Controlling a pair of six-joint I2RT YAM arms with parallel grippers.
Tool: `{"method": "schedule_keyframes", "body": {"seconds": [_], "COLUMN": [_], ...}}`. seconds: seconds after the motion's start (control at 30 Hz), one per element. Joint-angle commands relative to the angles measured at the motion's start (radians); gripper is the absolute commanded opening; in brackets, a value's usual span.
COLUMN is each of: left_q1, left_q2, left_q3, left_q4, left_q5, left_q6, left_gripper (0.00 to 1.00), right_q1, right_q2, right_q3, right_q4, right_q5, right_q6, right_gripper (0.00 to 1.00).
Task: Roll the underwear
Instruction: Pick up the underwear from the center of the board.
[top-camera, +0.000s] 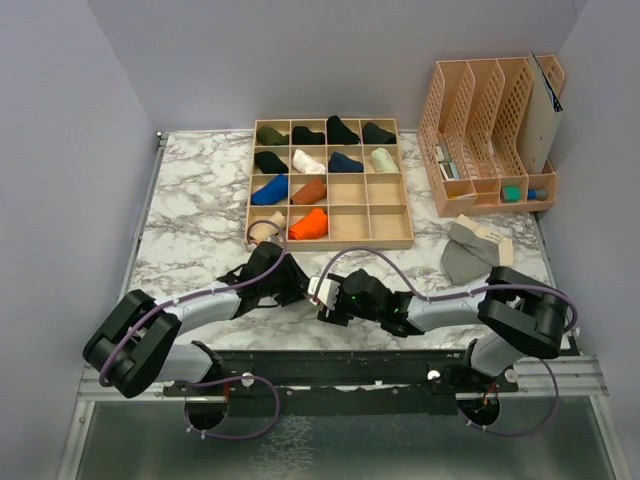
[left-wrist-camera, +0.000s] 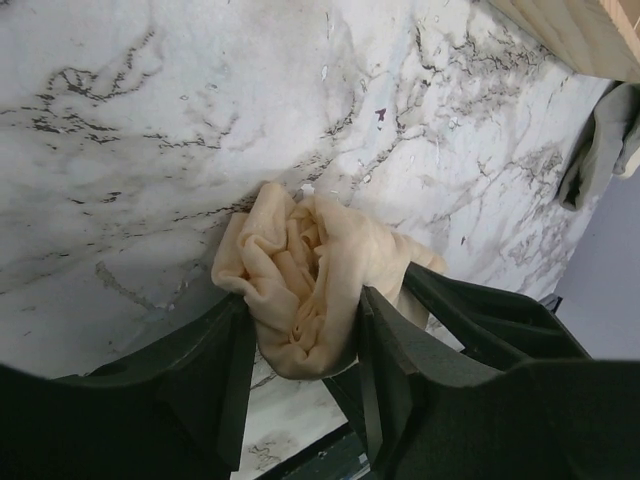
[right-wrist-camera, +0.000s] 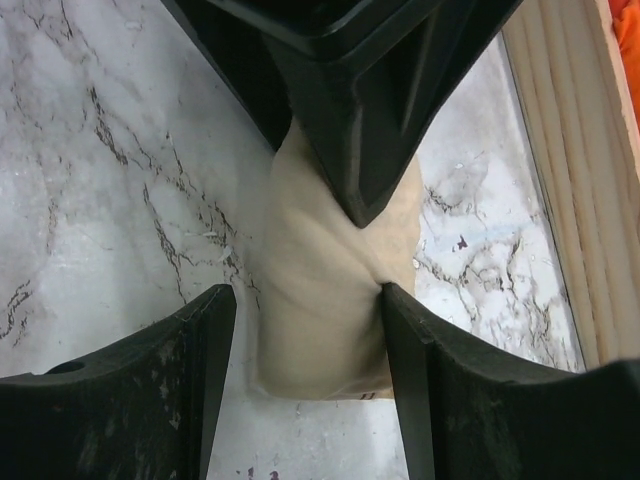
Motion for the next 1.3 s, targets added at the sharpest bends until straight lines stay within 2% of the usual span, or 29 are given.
{"method": "schedule_keyframes", "body": {"seconds": [0.0, 0.07, 0.27, 0.4, 0.53, 0.7, 0.77, 0.97, 1.0, 1.1, 1.13, 1.2, 1.27], "left_q1": [0.012, 0.014, 0.026, 0.041, 0.066, 0.093, 0.101, 0.119, 0.12, 0.125, 0.125, 0.125, 0.125], "left_q2": [-0.003, 0.001, 0.008, -0.012, -0.067, -0.18, -0.234, -0.356, -0.372, -0.417, -0.432, -0.467, -0.511], "left_q3": [0.026, 0.035, 0.043, 0.033, 0.026, 0.014, 0.004, -0.015, -0.016, -0.02, -0.022, -0.024, -0.023], "left_q4": [-0.09, -0.096, -0.095, -0.093, -0.132, -0.202, -0.231, -0.298, -0.313, -0.355, -0.37, -0.406, -0.447], "left_q5": [-0.012, -0.008, 0.008, 0.015, -0.018, -0.069, -0.095, -0.143, -0.15, -0.154, -0.154, -0.193, -0.221], "left_q6": [0.02, 0.026, 0.036, 0.035, 0.032, 0.026, 0.021, 0.013, 0.016, 0.026, 0.03, 0.039, 0.045], "left_gripper": [0.5, 0.55, 0.59, 0.63, 0.74, 0.97, 0.99, 0.99, 0.99, 0.99, 0.99, 0.99, 0.99], "right_q1": [0.008, 0.008, 0.008, 0.007, 0.007, 0.004, -0.002, -0.011, -0.013, -0.017, -0.018, -0.02, -0.024], "right_q2": [0.03, 0.045, 0.119, 0.139, 0.168, 0.191, 0.188, 0.189, 0.192, 0.192, 0.188, 0.162, 0.117], "right_q3": [-0.012, -0.01, 0.029, 0.012, 0.017, 0.02, 0.017, 0.057, 0.069, 0.096, 0.105, 0.117, 0.121], "right_q4": [-0.036, -0.021, -0.05, -0.012, -0.026, -0.018, -0.012, -0.067, -0.084, -0.125, -0.139, -0.161, -0.186], "right_q5": [0.005, 0.012, 0.044, 0.066, 0.048, 0.075, 0.062, 0.072, 0.075, 0.099, 0.104, 0.108, 0.106], "right_q6": [-0.027, -0.024, 0.001, 0.023, 0.056, 0.137, 0.159, 0.196, 0.207, 0.253, 0.267, 0.291, 0.31], "right_gripper": [0.63, 0.63, 0.6, 0.57, 0.55, 0.51, 0.5, 0.37, 0.34, 0.12, 0.08, 0.02, 0.0]}}
